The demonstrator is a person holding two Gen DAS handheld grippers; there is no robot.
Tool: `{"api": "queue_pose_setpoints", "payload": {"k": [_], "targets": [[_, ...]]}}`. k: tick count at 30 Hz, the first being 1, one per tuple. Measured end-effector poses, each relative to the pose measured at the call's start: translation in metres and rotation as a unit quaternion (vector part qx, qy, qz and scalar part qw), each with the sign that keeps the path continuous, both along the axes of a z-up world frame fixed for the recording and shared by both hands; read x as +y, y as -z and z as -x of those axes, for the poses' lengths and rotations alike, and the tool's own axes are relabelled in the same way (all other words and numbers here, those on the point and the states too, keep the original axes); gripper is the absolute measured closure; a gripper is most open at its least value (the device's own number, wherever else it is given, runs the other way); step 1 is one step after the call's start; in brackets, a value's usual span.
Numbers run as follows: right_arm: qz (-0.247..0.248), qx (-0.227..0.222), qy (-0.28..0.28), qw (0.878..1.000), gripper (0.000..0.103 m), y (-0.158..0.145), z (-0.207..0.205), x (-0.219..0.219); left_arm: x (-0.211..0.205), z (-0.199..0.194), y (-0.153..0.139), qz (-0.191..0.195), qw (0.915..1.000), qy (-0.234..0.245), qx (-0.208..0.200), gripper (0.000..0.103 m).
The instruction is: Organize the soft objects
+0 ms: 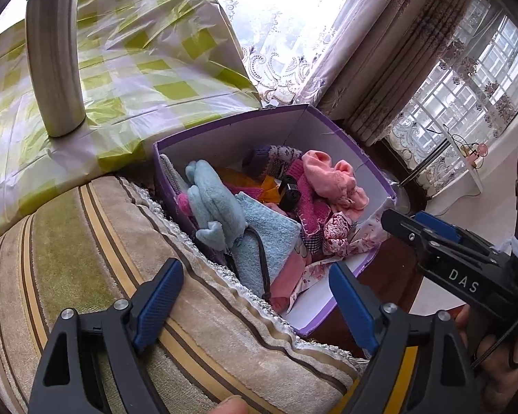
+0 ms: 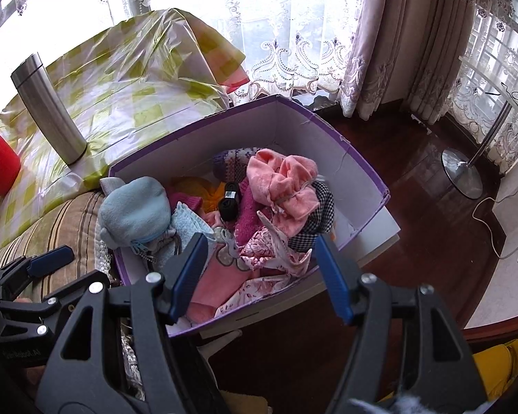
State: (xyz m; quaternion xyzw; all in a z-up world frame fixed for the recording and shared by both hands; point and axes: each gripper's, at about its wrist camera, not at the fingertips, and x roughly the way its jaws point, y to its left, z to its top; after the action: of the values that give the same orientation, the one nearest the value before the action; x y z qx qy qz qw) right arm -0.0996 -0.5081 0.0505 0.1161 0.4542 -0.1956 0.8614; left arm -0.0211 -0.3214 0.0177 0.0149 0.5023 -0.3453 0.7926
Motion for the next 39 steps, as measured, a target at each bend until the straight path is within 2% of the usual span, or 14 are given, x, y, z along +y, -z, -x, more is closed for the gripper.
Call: {"api": "queue_pose_setpoints", "payload": {"k": [39], "targets": [[-0.008,0.015,-0.001,1.000,0.034,0.012,0.002,-0.004,-0.004,0.001,0.003,-0.004,1.0000,0.003,-0.004,0.012]]}}
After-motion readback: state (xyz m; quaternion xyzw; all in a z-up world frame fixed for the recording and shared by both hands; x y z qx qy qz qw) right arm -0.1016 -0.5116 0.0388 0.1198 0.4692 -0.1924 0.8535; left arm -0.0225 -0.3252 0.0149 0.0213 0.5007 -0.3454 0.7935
